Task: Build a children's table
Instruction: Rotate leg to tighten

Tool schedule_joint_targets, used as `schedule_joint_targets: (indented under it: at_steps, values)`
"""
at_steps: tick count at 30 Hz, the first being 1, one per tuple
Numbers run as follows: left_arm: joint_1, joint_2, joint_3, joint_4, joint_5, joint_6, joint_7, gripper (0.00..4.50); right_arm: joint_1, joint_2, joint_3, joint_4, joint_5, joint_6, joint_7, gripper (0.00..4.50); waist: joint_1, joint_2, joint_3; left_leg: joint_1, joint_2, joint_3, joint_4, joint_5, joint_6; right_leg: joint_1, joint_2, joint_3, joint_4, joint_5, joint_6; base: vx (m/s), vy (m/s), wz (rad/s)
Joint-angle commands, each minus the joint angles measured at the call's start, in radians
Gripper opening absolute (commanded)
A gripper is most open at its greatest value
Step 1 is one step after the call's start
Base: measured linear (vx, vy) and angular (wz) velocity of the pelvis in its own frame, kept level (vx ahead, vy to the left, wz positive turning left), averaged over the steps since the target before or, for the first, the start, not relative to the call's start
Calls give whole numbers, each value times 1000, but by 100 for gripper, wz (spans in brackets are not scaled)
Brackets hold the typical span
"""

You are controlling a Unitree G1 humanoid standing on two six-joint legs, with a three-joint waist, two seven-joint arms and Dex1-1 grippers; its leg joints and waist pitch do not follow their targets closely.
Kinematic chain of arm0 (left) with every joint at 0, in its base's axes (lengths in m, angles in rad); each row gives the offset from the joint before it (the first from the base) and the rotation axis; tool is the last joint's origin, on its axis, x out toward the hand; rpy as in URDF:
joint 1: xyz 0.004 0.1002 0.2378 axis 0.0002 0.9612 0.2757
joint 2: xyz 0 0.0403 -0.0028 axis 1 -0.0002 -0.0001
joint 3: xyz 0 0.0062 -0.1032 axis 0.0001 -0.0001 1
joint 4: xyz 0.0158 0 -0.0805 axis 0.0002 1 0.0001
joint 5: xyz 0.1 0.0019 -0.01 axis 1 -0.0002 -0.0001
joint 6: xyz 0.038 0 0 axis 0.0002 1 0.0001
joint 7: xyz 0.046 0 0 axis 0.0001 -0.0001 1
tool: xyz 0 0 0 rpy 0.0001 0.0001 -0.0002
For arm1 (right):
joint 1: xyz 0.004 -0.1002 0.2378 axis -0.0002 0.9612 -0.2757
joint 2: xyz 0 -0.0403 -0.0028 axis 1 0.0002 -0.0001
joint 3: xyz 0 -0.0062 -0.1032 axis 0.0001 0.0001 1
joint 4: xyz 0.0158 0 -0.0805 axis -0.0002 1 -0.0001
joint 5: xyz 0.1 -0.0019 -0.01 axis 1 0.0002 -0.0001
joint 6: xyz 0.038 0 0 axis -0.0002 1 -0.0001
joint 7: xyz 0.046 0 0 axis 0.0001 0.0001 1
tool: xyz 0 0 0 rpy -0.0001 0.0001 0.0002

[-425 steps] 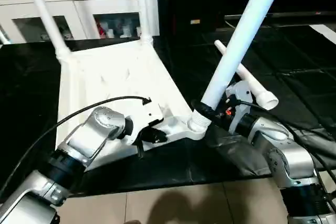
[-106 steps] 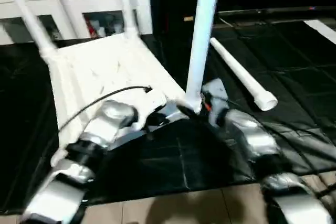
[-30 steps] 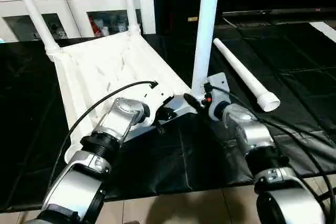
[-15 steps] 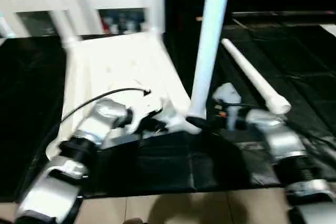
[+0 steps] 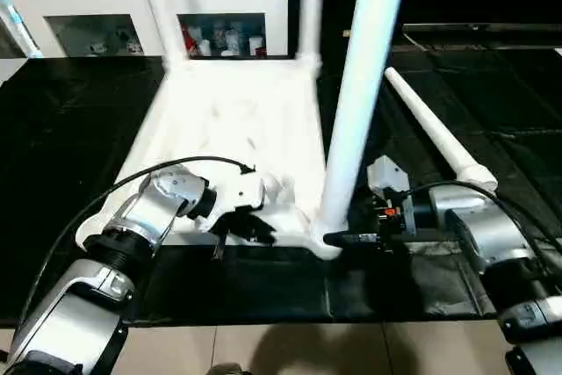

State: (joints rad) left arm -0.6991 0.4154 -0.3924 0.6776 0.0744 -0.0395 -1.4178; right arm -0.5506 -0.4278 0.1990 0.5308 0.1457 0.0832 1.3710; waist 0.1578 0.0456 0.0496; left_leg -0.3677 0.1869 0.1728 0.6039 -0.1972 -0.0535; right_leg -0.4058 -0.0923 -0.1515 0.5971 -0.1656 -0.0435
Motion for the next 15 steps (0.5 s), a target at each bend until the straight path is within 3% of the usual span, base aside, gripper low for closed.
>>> schedule_joint_targets:
  at_steps: [1,15]
  values:
    - [-19,-5,-31,1,14,-29,-46,0,-14,1,10,9,-6,-6,8,403,-6,-11,-81,6,57,-16,-60,-101,92,65,-82,73,-61,-194,-164,0,0,0]
    - [-31,-8,-30,37,18,-59,-43,0,5,6,24,-2,9,10,35,283,-6,-10,-81,6,58,-17,-60,-106,88,65,-81,72,-63,-212,-156,0,0,0]
